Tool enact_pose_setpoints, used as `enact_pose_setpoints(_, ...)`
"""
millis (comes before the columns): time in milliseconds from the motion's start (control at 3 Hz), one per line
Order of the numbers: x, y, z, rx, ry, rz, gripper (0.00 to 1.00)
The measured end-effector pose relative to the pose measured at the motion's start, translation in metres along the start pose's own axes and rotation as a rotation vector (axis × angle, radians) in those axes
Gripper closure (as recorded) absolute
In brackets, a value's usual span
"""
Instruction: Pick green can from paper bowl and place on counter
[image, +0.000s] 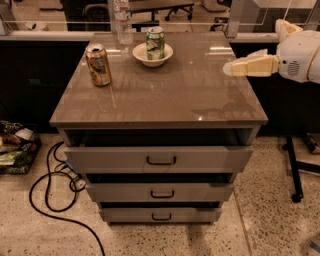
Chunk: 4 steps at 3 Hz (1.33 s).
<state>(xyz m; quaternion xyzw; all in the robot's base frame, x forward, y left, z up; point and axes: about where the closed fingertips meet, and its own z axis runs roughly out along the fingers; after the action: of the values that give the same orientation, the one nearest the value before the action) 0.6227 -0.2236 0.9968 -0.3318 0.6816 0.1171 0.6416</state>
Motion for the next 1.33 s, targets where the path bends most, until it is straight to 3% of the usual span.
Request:
enact_pose_setpoints(667, -0.008, -0.004, 0.007, 0.027, -0.029, 0.002, 0.00)
enact_pose_setpoints(1000, -0.001, -0.013, 0.021, 0.037, -0.011, 0.039, 0.00)
enact_pose_setpoints(1333, 0.017, -0.025, 0.060, 0.072, -0.005, 0.141, 0.00)
